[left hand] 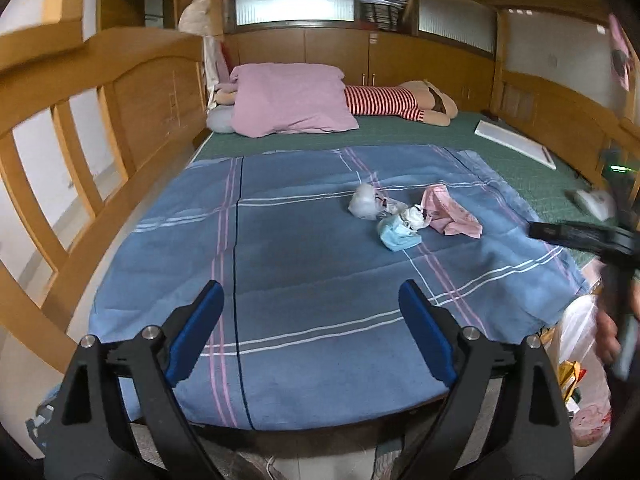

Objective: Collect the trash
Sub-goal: 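Grasp the pink printed tissue with the right tool, then grasp the light blue mask with the left tool while the right tool holds the pink tissue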

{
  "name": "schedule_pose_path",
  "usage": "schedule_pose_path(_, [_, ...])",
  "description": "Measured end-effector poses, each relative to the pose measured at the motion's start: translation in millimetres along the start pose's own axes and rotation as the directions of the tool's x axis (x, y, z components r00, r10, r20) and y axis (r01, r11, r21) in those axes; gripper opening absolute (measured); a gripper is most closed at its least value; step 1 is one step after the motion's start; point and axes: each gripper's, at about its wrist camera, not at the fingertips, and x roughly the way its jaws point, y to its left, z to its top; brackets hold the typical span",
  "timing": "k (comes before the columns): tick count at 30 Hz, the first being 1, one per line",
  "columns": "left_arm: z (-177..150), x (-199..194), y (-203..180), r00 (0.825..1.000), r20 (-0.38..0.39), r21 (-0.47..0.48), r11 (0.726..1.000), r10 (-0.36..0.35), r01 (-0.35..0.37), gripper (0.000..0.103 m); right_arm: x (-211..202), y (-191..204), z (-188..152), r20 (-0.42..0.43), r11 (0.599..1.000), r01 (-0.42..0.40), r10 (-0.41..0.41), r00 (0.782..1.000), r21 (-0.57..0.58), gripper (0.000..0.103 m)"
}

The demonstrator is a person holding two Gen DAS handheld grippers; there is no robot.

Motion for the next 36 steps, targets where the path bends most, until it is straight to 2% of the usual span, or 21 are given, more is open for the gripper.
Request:
schedule_pose_path(3, [1.7, 2.7, 17.3, 1.000, -0.002, -0.039, 0.999, -0.018, 0.018, 0.090, 45.7, -2.4, 32.5, -0.043, 0.999, 0.021, -0.022, 0.999, -0.040, 0.073])
schedule_pose_path(8, [2.0, 19.7, 33.4, 1.000, -0.026, -0.070, 0.997, 0.014, -0.016, 0.090, 112.4, -13.4, 75.7, -0.098, 0.995, 0.071, -0.077, 0.992, -0.066, 0.073])
schedule_pose_path(16, [3.8, 46.3, 47.3, 0.996, -0.081, -0.098, 0.994, 0.042, -0.050, 0.090, 183.2, -15.4, 96.3, -0.216, 0.987, 0.099, -0.125, 0.968, -0.129, 0.073])
schedule_pose_path(18, [6.1, 50.3, 47.6, 0.995, -0.084, -0.101, 0.993, 0.045, -0.053, 0.090, 194.1, -17.1, 97.2, -0.246, 0.986, 0.113, -0.141, 0.959, -0.122, 0.062])
schedule_pose_path(19, [7.1, 52.0, 47.8, 0.996, -0.083, -0.102, 0.993, 0.042, -0.051, 0.090, 198.2, -17.6, 96.4, -0.263, 0.985, 0.125, -0.154, 0.953, -0.122, 0.046])
schedule_pose_path(20, [7.9, 53.4, 47.8, 0.996, -0.083, -0.103, 0.993, 0.040, -0.048, 0.090, 202.5, -19.4, 96.3, -0.279, 0.982, 0.144, -0.174, 0.945, -0.123, 0.041])
schedule_pose_path(21, [8.2, 53.9, 48.0, 0.996, -0.083, -0.104, 0.994, 0.037, -0.045, 0.090, 203.0, -21.0, 96.6, -0.279, 0.984, 0.142, -0.168, 0.945, -0.111, 0.037])
schedule_pose_path(22, [8.7, 54.6, 47.2, 0.996, -0.084, -0.105, 0.994, 0.034, -0.043, 0.090, 200.5, -22.4, 97.2, -0.278, 0.988, 0.124, -0.145, 0.950, -0.090, 0.023])
schedule_pose_path(23, [9.1, 55.3, 45.5, 0.996, -0.084, -0.103, 0.994, 0.034, -0.043, 0.090, 196.9, -25.5, 97.4, -0.283, 0.993, 0.104, -0.118, 0.952, -0.064, 0.018])
schedule_pose_path(25, [10.0, 57.2, 42.3, 0.996, -0.084, -0.097, 0.995, 0.028, -0.036, 0.090, 190.5, -27.4, 97.2, -0.264, 0.992, 0.114, -0.124, 0.956, -0.054, 0.015])
schedule_pose_path(30, [11.7, 60.0, 30.6, 0.997, -0.079, -0.075, 0.997, 0.004, -0.010, 0.090, 159.3, -37.6, 87.4, -0.234, 0.998, 0.064, -0.064, 0.970, -0.007, 0.013])
schedule_pose_path(36, [16.9, 86.0, 4.1, 0.993, -0.094, -0.026, 0.998, -0.064, 0.062, 0.090, 109.0, -46.4, 64.5, -0.170, 0.999, 0.017, -0.010, 0.985, 0.041, 0.012])
